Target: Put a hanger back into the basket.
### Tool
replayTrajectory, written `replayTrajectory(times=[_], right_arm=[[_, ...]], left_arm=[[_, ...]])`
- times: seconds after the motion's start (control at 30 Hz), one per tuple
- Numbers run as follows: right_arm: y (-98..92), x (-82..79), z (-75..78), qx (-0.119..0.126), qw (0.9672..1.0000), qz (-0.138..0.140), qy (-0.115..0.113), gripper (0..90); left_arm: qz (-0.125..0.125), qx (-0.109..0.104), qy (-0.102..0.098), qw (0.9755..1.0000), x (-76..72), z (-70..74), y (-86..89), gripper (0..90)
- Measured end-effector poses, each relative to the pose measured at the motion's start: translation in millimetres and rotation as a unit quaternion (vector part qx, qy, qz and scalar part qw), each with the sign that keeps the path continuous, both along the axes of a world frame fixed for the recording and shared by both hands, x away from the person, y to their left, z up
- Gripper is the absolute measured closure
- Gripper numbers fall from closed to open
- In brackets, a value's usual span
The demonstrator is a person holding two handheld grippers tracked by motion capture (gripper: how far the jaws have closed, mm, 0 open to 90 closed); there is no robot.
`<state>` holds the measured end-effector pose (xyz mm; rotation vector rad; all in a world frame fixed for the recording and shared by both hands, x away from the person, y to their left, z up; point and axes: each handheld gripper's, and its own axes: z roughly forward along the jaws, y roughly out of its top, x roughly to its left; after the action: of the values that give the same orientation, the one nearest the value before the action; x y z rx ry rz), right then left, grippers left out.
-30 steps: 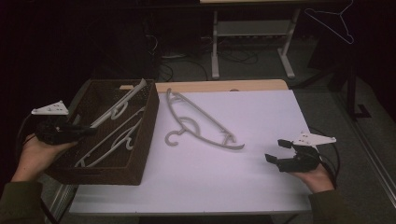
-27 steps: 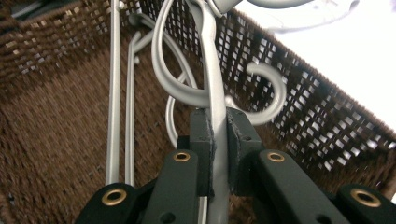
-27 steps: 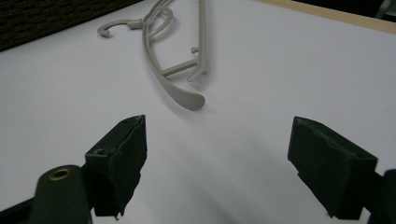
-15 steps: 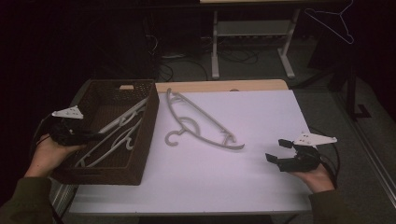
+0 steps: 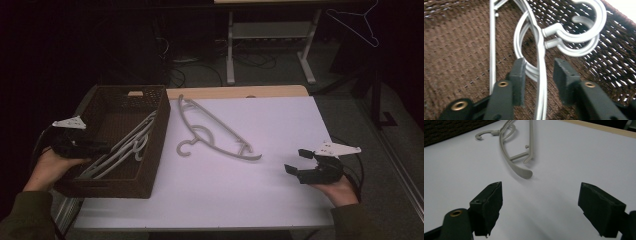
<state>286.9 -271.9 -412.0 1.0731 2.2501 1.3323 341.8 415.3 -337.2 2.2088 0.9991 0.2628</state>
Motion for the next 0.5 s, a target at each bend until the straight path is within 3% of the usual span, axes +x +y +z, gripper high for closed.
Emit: replayTrajectory(times=[0.1,0.23,0.5], right_arm=[[0.4,0.3,0.0,-0.001,1.0,0.001,0.001,19.3],[0.6,0.4,0.2,-0.002,1.0,0.002,0.001,19.3],[1.2,0.2,2.2,-0.001,1.0,0.001,-0.001,19.3]], left_arm=[[0.012,-0.01,-0.012,0.9998,-0.4,2.5,-1.2,51.8],[0.015,-0.04,-0.023,0.9988,-0.6,9.5,-9.0,39.7],[0.007,-0.08,-0.051,0.9955,-3.4,26.1,-41.8,23.7]])
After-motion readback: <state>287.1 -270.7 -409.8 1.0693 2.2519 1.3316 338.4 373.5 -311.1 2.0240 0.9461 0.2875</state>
